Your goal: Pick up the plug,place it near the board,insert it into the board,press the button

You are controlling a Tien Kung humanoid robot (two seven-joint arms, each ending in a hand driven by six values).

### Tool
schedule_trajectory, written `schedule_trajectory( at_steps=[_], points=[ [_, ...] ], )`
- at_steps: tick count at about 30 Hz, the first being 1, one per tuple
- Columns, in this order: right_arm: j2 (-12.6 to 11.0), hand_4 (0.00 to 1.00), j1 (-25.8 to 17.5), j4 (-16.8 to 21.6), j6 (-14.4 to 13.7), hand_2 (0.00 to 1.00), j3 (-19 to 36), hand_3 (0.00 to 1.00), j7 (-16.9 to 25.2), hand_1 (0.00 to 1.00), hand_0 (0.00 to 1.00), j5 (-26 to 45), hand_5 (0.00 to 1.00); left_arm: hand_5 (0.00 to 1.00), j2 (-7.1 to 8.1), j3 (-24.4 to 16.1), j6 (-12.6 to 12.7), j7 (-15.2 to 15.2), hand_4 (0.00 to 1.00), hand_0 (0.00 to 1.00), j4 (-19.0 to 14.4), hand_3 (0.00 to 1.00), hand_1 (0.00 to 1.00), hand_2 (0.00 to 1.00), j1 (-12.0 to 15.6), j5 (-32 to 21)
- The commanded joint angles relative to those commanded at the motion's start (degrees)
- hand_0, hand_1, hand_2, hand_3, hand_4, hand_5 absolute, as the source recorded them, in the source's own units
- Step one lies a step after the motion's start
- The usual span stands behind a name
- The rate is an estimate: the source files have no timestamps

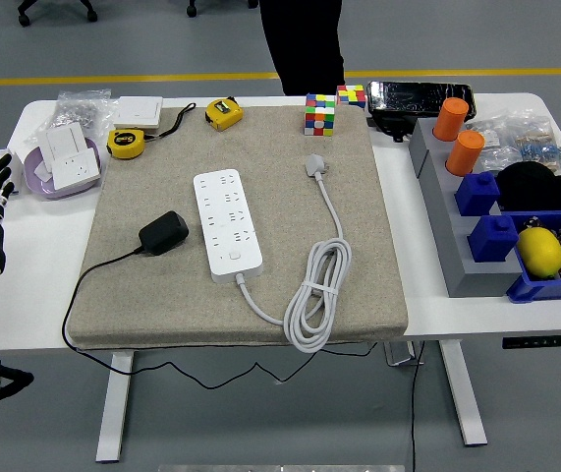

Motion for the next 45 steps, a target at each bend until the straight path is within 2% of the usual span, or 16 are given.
schedule_trajectory(
  at_steps=[9, 10, 15, 16, 21, 22, 27, 28, 33, 34, 39, 40, 45],
  points=[
    [0.0, 0.998, 0.2, 0.0, 0.0, 0.741, -0.2, 0.769, 0.0, 0.745, 0.81, 0.5, 0.969, 0.998, 0.0, 0.8, 0.6, -3.0, 0.998, 0.998, -0.1, 0.935, 0.998, 0.998, -0.4, -8.2],
    [0.0, 0.998, 0.2, 0.0, 0.0, 0.742, -0.3, 0.769, 0.0, 0.745, 0.81, 0.6, 0.967, 0.998, 0.0, 0.9, 0.9, -3.4, 0.998, 0.81, 0.0, 0.998, 0.879, 0.998, -0.5, -9.4],
    [0.0, 0.998, 0.2, 0.0, -0.1, 0.742, -0.2, 0.769, 0.1, 0.745, 0.81, 0.7, 0.967, 0.998, 0.0, 1.1, 1.2, -3.8, 0.998, 0.81, 0.1, 0.998, 0.879, 0.998, -0.6, -12.6],
    [0.0, 0.998, 0.2, 0.0, -0.1, 0.742, -0.2, 0.769, 0.1, 0.746, 0.81, 0.6, 0.969, 0.998, 0.0, 1.2, 0.6, -3.3, 0.998, 0.47, 0.1, 0.679, 0.461, 0.452, -0.6, -12.3],
    [-0.3, 0.998, 0.9, 0.0, -0.1, 0.742, -0.6, 0.769, 0.3, 0.746, 0.81, 1.1, 0.969, 0.998, 0.0, 1.1, 0.2, -2.5, 0.998, 0.47, 0.1, 0.679, 0.461, 0.452, -0.3, -9.7],
    [-0.3, 0.998, 1.1, 0.0, -0.1, 0.742, -0.6, 0.769, 0.3, 0.745, 0.809, 1.1, 0.967, 0.998, 0.0, 0.9, 0.1, -2.4, 0.998, 0.998, 0.2, 0.537, 0.958, 0.793, -0.5, -9.2],
    [-0.3, 0.998, 1.2, 0.0, 0.0, 0.742, -0.3, 0.769, 0.1, 0.745, 0.809, 0.6, 0.967, 0.998, 0.0, 0.9, 0.3, -1.9, 0.998, 0.998, 0.5, 0.537, 0.958, 0.793, -1.3, -6.9],
    [-0.3, 0.998, 1.2, 0.0, 0.0, 0.742, -0.3, 0.769, 0.1, 0.745, 0.81, 0.7, 0.968, 0.998, 0.0, 0.9, 0.5, -2.0, 0.998, 0.998, 0.5, 0.937, 0.998, 0.998, -1.3, -7.1],
    [-0.2, 0.998, 1.3, 0.0, -0.1, 0.742, -0.6, 0.769, 0.3, 0.745, 0.81, 0.9, 0.968, 0.998, 0.0, 1.2, 0.6, -2.1, 0.998, 0.998, 0.6, 0.937, 0.998, 0.998, -1.3, -8.9],
    [-0.2, 0.998, 1.3, 0.0, -0.1, 0.743, -0.5, 0.769, 0.3, 0.745, 0.81, 0.9, 0.968, 0.998, 0.0, 1.4, 0.7, -2.1, 0.998, 0.687, 0.6, 0.998, 0.608, 0.707, -1.3, -9.0],
    [-0.2, 0.998, 1.3, 0.0, 0.0, 0.743, -0.5, 0.769, 0.2, 0.745, 0.81, 0.8, 0.968, 0.998, 0.0, 1.4, 0.1, -1.3, 0.998, 0.687, 0.5, 0.998, 0.608, 0.707, -1.3, -7.2],
    [-0.1, 0.998, 1.3, 0.0, 0.0, 0.742, -0.5, 0.769, 0.2, 0.746, 0.809, 0.6, 0.969, 0.998, 0.0, 1.3, 0.2, -1.3, 0.998, 0.875, 0.4, 0.573, 0.587, 0.373, -1.2, -6.3],
    [0.0, 0.998, 1.1, 0.0, 0.1, 0.742, -0.8, 0.769, 0.1, 0.746, 0.809, 0.1, 0.969, 0.998, 0.0, 0.5, 0.1, -1.1, 0.998, 0.875, 0.5, 0.573, 0.587, 0.373, -0.8, -4.0]
  ],
)
